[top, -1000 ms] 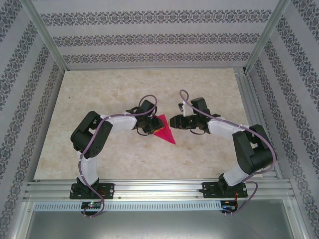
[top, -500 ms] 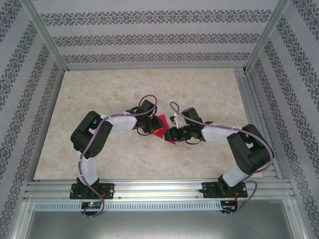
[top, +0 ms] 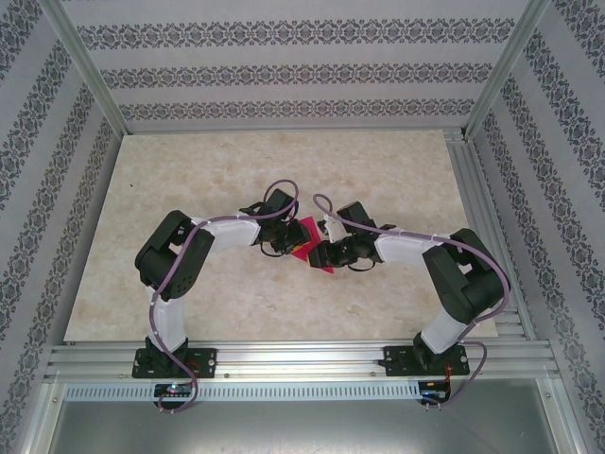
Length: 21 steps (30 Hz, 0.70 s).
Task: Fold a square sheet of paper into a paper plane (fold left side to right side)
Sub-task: Fourth fold the wing at the center of the table.
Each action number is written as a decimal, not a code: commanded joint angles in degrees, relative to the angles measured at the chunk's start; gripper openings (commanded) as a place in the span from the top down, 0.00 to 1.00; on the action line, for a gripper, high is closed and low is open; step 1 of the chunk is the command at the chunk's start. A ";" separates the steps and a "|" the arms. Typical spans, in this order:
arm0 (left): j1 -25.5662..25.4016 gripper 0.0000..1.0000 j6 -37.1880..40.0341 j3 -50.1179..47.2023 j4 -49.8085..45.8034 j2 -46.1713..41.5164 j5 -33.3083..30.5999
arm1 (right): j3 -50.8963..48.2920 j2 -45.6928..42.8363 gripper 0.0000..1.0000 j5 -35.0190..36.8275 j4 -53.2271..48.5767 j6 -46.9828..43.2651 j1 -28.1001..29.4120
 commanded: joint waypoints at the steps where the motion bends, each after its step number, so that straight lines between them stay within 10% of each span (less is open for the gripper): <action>1: -0.64 0.68 0.46 0.40 -3.68 2.67 -2.57 | 1.91 -0.10 0.69 3.14 -2.80 -2.94 0.26; 21: -0.64 0.68 0.75 0.61 -4.30 3.22 -2.65 | 1.26 -1.52 0.69 4.08 -3.69 -4.02 -2.59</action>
